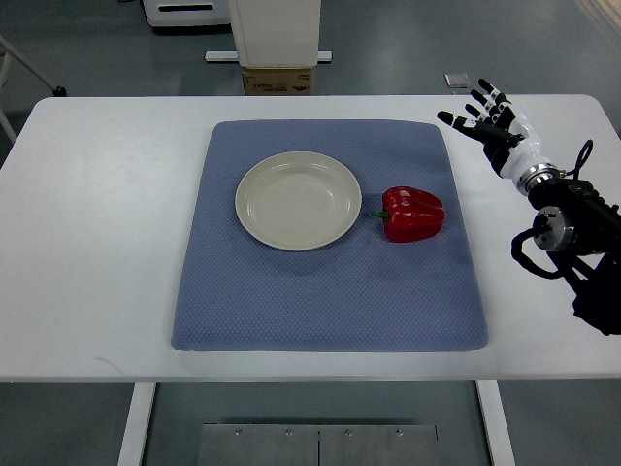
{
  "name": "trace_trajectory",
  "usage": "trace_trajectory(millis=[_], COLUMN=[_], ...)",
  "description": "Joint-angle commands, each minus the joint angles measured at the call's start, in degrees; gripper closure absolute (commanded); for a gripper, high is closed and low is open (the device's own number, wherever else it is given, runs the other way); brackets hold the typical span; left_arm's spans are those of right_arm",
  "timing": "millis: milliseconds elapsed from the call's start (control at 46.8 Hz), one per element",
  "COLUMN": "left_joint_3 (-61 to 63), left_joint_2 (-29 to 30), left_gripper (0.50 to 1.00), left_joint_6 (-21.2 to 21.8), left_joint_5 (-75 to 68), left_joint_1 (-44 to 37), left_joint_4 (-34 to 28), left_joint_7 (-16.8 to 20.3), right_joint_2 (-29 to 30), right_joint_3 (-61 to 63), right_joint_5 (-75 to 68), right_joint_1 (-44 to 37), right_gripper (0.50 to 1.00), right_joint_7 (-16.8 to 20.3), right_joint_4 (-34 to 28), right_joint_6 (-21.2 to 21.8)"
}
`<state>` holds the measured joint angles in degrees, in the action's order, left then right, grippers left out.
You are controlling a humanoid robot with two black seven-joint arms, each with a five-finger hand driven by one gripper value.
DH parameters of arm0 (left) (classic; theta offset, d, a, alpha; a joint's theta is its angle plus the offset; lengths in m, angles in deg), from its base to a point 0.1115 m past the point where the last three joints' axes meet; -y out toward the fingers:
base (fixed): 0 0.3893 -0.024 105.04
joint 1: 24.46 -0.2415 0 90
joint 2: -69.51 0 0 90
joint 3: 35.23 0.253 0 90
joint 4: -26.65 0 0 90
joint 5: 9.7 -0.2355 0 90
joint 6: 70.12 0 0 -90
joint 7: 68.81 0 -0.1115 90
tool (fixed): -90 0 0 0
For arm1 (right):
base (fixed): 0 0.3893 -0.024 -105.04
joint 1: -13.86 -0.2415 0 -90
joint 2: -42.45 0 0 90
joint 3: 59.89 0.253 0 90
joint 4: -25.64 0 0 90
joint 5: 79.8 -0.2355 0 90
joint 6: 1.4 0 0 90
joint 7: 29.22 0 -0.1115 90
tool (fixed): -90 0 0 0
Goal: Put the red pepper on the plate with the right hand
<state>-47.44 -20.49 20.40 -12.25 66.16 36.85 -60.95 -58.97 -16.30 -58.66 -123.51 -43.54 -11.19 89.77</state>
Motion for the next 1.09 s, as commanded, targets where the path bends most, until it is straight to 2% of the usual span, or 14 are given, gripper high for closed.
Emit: trace_trajectory(millis=[0,171,363,556,684,876,1068], left_joint_3=[0.0,0.0,0.0,0.0,0.0,0.0,0.0], left_joint_2=[0.0,0.0,0.0,0.0,0.0,0.0,0.0], left_gripper=[0.5,0.5,0.5,0.5,0.5,0.5,0.5], left_joint_6=[0.0,0.0,0.0,0.0,0.0,0.0,0.0], left_joint_5=[0.0,0.0,0.0,0.0,0.0,0.0,0.0], left_joint_1=[0.0,0.0,0.0,0.0,0.0,0.0,0.0], left_joint_4=[0.0,0.0,-0.1,0.0,0.0,0.0,0.0], left_joint_7=[0.0,0.1,0.1,0.0,0.1,0.1,0.1], right_joint_2=[0.0,-0.5,-1.3,-3.3,-5.0,-7.8,-12.0], right_joint_3=[-0.2,-0.8,-1.1,-3.0,-5.1,-8.0,-11.9], right_joint_5=[0.4,1.1,8.9,14.6,19.5,25.4,29.5], right_joint_1=[0.0,-0.1,-0.3,-0.4,-0.5,-0.7,-1.1], right_gripper=[0.5,0.502,0.513,0.509,0.509,0.507,0.507], right_joint_7=[0.0,0.1,-0.4,-3.0,-6.9,-10.9,-12.8], right_joint_4=[0.0,-0.3,-0.4,-0.6,-1.0,-4.8,-13.3], right_joint_6=[0.4,1.7,6.6,8.8,11.4,13.2,14.5])
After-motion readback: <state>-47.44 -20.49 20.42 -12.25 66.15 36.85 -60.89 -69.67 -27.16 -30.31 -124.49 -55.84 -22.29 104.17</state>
